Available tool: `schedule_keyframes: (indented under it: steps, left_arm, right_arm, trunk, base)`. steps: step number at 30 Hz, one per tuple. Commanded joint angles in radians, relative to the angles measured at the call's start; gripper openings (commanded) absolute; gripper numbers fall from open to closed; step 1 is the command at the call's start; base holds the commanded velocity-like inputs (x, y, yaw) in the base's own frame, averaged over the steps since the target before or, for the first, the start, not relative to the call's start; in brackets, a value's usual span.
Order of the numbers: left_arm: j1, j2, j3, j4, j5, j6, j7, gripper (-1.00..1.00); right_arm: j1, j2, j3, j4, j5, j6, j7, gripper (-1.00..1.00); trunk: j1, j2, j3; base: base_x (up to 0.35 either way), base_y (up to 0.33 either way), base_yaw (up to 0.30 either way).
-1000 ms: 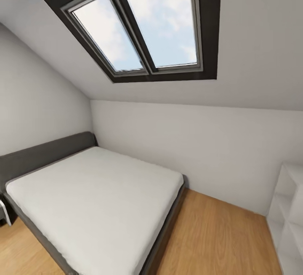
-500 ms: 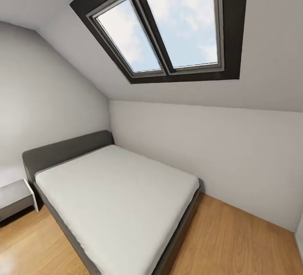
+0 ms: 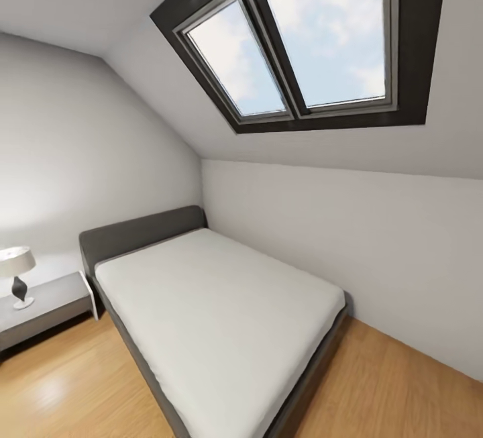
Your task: Attach the digital camera to the camera tripod in the bedroom.
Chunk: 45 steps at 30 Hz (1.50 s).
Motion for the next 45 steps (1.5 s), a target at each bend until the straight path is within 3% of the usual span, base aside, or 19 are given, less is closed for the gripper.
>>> schedule_keyframes:
  steps: [1,45]
  left_arm:
    - [0.0,0.0,-0.009,0.001,0.006,-0.002,0.0,-1.0]
    - [0.0,0.0,-0.009,0.001,0.006,-0.002,0.0,-1.0]
  right_arm:
    - [-0.001,-0.001,-0.008,0.003,0.004,-0.005,0.002,1.0]
    - [-0.001,-0.001,-0.008,0.004,0.005,-0.005,0.003,1.0]
  trunk:
    - [0.0,-0.001,0.0]
    - [0.0,-0.001,0.0]
  base:
    - [0.0,0.0,0.269]
    - [0.0,0.0,0.269]
